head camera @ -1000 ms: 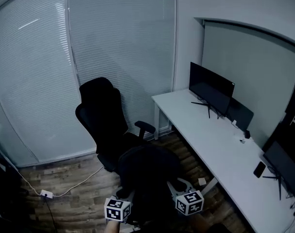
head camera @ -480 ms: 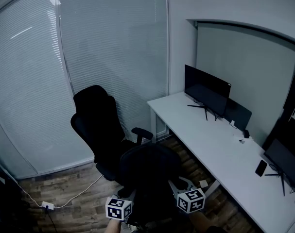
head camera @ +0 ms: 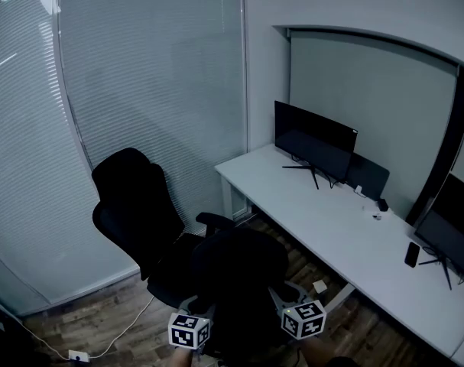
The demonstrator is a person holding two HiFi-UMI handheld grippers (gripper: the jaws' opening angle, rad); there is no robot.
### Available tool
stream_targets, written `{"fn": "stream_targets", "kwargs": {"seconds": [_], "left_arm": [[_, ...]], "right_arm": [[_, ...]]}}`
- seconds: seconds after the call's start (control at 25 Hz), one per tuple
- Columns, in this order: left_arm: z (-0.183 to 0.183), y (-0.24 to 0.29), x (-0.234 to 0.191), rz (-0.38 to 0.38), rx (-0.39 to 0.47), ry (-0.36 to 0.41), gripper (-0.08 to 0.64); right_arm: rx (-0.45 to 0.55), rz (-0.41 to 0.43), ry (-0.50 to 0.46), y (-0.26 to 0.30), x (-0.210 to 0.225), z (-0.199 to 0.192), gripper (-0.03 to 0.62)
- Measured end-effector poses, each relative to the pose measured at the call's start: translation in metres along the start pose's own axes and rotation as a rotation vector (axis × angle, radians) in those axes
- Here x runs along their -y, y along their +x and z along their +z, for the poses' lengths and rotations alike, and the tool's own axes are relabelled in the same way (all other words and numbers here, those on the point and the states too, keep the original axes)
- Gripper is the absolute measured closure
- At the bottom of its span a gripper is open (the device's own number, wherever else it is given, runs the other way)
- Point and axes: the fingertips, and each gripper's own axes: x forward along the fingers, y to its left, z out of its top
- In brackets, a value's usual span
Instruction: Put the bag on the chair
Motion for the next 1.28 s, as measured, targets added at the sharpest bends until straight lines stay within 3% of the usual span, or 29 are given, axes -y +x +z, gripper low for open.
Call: {"fn": "stream_targets", "kwargs": {"seconds": [0.36, 0.6, 0.84, 1.28], "left_arm": [[0.019, 0.036, -0.067, -0.116, 0.000, 0.025, 0.433], [0.029, 0.057, -0.101, -0.124, 0.004, 0.018, 0.433], [0.041, 0.093, -0.126, -0.090, 0.007, -0.011, 0.433], [0.066, 0.161, -0.186, 0.036, 0.017, -0.078, 0.433]], "right_arm": [[0.027, -0.115, 0.012, 0.062, -0.008, 0.007, 0.486], [0.019, -0.132, 0.011, 0.103, -0.005, 0.013, 0.486], [-0.009, -0.092, 0.003, 0.148, 0.018, 0.022, 0.486], [-0.054, 0.047, -0.011, 0.257, 0.061, 0.044, 0.486]]}}
